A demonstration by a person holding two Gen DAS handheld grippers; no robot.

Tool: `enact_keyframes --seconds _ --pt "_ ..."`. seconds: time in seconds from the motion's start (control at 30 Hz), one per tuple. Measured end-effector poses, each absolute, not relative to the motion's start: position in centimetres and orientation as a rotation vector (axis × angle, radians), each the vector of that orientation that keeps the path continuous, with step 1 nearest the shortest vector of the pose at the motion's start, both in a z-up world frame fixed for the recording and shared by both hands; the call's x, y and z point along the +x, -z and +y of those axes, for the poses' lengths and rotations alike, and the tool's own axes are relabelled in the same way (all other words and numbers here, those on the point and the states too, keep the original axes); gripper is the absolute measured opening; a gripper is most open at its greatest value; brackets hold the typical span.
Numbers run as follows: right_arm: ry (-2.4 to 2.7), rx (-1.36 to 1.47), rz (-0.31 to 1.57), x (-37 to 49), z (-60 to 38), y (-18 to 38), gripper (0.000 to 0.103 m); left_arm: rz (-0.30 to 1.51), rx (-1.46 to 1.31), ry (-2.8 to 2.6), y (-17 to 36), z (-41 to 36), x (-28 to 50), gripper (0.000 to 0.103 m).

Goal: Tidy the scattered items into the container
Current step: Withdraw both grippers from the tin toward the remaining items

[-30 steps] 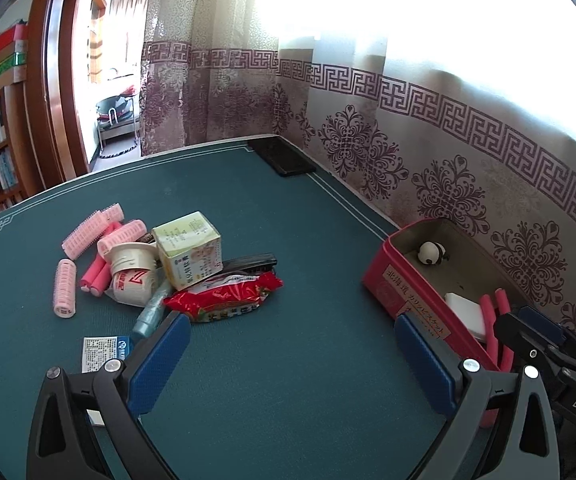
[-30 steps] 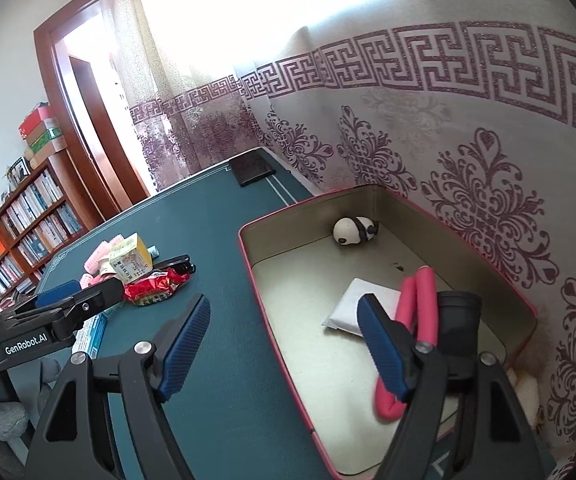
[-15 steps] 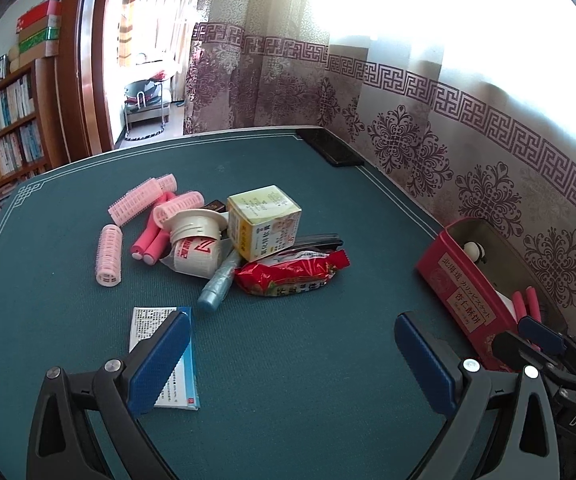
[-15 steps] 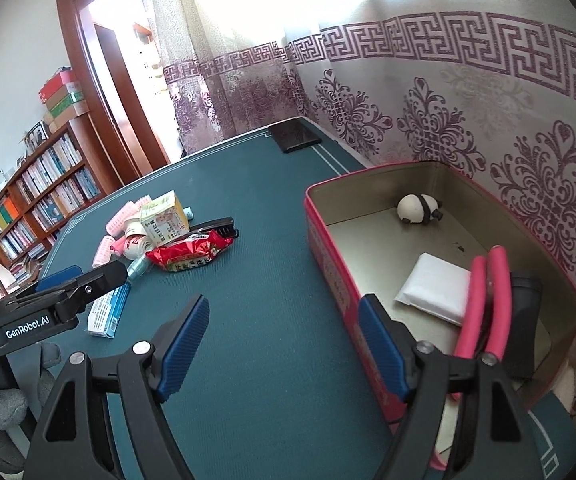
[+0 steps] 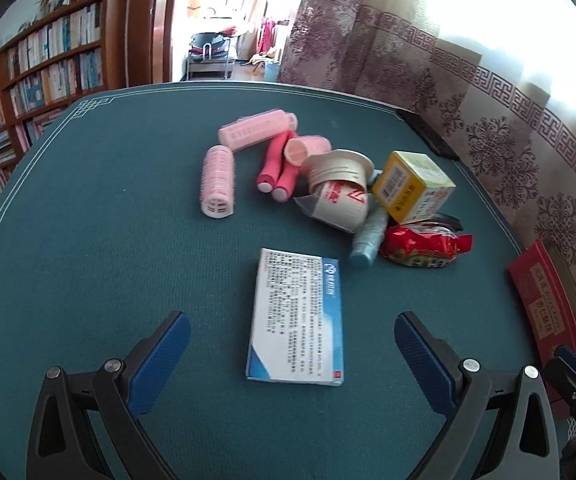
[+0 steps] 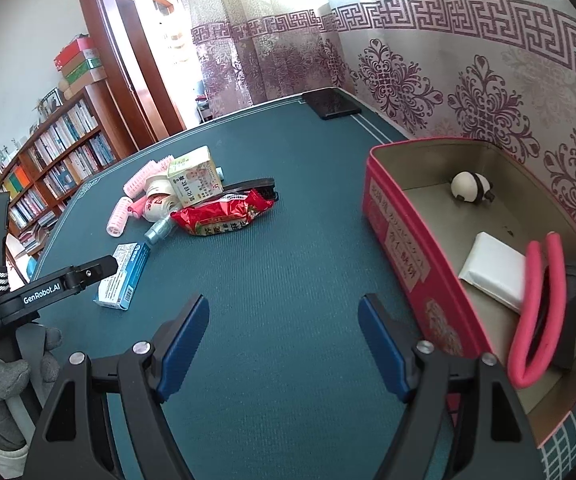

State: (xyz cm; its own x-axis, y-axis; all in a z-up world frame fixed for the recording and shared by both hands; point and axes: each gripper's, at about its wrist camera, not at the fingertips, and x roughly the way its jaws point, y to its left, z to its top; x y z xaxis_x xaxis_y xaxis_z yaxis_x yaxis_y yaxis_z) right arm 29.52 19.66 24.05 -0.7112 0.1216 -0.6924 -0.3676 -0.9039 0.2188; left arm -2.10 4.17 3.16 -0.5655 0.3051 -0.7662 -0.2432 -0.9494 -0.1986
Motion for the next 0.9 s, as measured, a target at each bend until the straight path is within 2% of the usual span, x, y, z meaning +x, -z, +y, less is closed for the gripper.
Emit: enact_keyframes --seconds 0.9 --pt "-2.642 -1.132 0.516 27.2 18.9 -22.4 0.08 0.047 -1.311 -2.545 0.0 5.9 -4.1 0.103"
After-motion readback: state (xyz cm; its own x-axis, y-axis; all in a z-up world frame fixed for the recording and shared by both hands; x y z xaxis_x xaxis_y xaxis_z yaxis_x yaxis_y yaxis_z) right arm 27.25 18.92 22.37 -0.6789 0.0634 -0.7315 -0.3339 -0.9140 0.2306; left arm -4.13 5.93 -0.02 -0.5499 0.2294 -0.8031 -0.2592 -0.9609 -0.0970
